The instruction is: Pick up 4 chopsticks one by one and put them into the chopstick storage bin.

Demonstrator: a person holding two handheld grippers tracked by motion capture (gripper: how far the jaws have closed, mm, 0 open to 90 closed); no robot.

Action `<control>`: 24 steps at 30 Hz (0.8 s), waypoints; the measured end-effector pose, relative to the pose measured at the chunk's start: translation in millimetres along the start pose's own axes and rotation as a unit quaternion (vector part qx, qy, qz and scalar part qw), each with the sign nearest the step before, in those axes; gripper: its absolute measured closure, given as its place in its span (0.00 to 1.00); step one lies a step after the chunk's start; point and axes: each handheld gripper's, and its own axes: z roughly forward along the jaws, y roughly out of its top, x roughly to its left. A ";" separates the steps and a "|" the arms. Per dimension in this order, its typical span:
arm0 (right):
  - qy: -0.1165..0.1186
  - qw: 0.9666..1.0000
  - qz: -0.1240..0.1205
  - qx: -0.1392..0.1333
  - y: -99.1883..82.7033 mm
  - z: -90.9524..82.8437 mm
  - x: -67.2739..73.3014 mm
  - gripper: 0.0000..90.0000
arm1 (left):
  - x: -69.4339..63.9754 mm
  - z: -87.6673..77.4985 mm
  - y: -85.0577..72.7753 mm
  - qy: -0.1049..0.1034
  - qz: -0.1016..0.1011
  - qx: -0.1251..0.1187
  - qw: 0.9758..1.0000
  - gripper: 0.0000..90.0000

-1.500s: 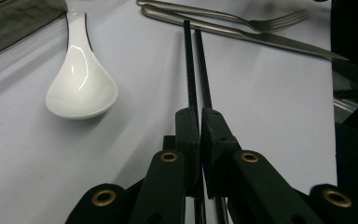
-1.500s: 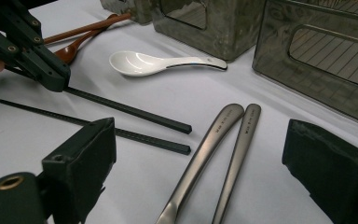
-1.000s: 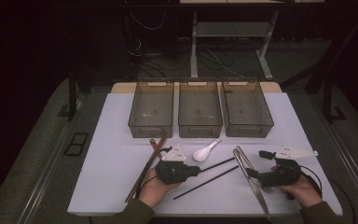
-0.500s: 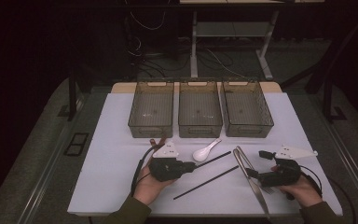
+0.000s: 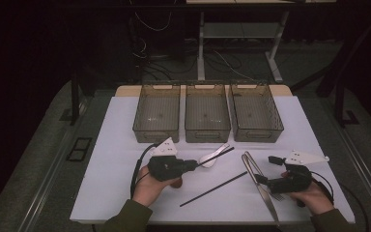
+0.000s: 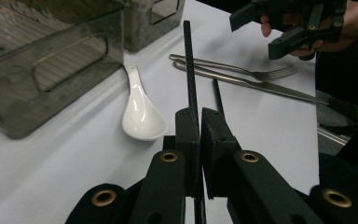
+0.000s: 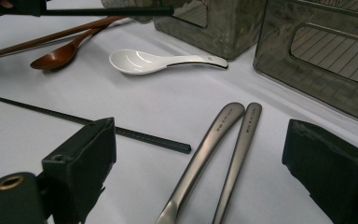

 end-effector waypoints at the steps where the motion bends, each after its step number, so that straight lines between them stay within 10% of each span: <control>1: 0.000 1.000 0.000 0.000 -0.1 0.1 0.0 0.11 | 1.1 -1.7 1.0 0.002 0.001 -0.001 1.000 0.95; 24: -0.001 1.000 0.003 0.001 -0.3 0.7 -0.4 0.11 | 33.7 -26.8 16.0 0.047 -0.006 -0.022 0.999 0.95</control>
